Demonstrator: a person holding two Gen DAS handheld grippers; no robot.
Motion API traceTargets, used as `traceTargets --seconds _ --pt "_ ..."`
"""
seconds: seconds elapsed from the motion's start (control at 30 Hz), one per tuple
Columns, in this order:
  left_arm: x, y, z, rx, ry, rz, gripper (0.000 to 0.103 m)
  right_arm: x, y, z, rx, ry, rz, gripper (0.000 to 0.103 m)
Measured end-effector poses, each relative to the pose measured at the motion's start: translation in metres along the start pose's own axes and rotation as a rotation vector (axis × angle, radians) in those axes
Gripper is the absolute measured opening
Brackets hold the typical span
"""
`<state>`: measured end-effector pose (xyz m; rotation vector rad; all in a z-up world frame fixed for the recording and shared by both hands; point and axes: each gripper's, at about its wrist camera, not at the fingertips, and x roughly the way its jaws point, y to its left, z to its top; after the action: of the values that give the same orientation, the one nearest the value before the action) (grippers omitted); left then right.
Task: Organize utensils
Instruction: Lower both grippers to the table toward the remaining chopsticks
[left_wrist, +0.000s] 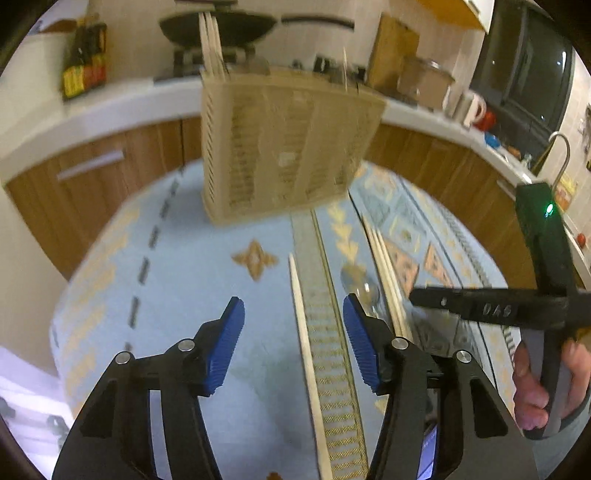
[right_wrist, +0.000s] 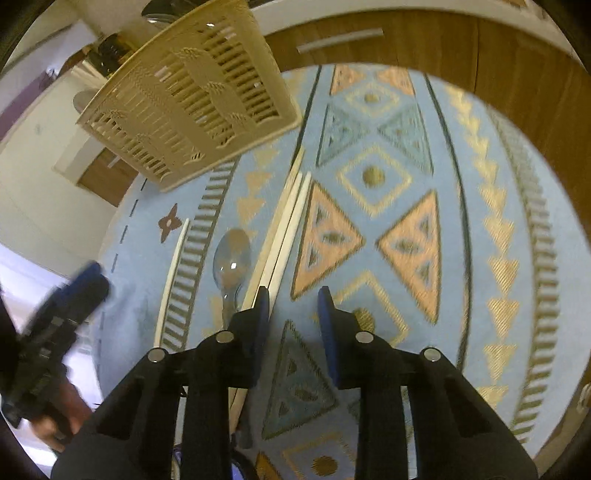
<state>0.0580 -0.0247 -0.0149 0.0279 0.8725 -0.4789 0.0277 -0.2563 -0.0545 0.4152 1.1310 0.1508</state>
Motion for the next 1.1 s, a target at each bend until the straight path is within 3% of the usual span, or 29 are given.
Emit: traceTargets --seconds 0.13,0.3,0.4,0.63,0.87,1.1 --pt "0.013 -0.008 -0.01 0.021 0.052 0.008 0.037 -0.001 0.002 -0.009 -0.003 0.005 0.019 0.024" --pt "0.022 -0.014 -0.017 0.049 0.088 0.022 0.031 0.001 0.014 -0.013 -0.023 0.009 -0.01 0.024" --pt "0.026 -0.014 -0.018 0.054 0.104 0.033 0.031 0.007 0.019 -0.008 -0.022 0.016 -0.017 0.024" --pt "0.031 -0.014 -0.019 0.063 0.119 0.029 0.03 0.016 0.044 -0.002 -0.083 0.011 -0.148 0.024" --pt "0.032 -0.017 -0.019 0.083 0.127 0.029 0.031 0.017 0.053 0.0 -0.157 0.026 -0.204 0.023" --pt "0.034 -0.019 -0.018 0.104 0.144 0.039 0.031 0.018 0.049 0.004 -0.162 0.082 -0.199 0.02"
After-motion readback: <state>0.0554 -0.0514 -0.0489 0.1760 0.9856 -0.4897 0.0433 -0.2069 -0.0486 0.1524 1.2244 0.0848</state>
